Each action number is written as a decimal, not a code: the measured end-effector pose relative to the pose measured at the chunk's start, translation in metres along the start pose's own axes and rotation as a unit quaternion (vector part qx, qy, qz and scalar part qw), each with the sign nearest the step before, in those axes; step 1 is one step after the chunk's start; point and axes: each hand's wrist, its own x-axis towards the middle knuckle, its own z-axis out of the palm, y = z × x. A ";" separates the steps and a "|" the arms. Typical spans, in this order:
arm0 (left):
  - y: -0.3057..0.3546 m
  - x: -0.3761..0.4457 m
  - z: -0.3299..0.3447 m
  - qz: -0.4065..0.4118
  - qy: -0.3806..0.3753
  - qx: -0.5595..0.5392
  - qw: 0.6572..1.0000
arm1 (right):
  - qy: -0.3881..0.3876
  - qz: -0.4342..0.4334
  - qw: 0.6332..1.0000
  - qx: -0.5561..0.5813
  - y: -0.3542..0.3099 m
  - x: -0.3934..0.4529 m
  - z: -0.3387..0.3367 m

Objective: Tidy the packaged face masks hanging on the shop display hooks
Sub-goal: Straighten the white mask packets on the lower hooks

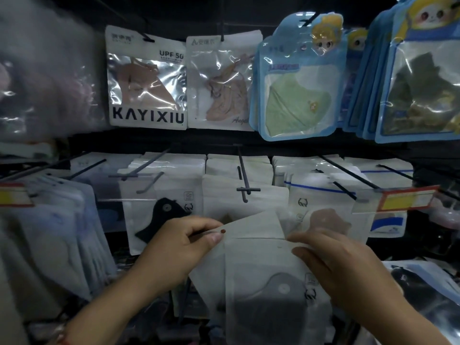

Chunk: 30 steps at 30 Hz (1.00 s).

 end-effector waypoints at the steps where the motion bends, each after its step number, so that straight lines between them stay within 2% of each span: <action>1: -0.001 0.001 0.000 0.012 0.022 0.022 0.999 | 0.002 -0.008 1.000 0.006 0.000 0.001 0.001; 3: -0.001 0.002 0.000 0.031 0.048 0.054 0.997 | 0.009 -0.024 1.000 0.014 -0.001 0.003 0.004; 13: 0.006 0.017 0.014 0.134 0.138 0.077 0.978 | -0.017 -0.051 0.996 0.069 -0.001 0.009 0.011; 24: 0.011 0.033 0.030 0.183 0.183 0.058 0.964 | -0.029 -0.060 0.993 0.101 0.006 0.009 0.014; 30: -0.005 0.046 0.033 0.240 0.198 0.144 0.939 | -0.020 -0.061 0.993 0.097 0.006 0.014 0.012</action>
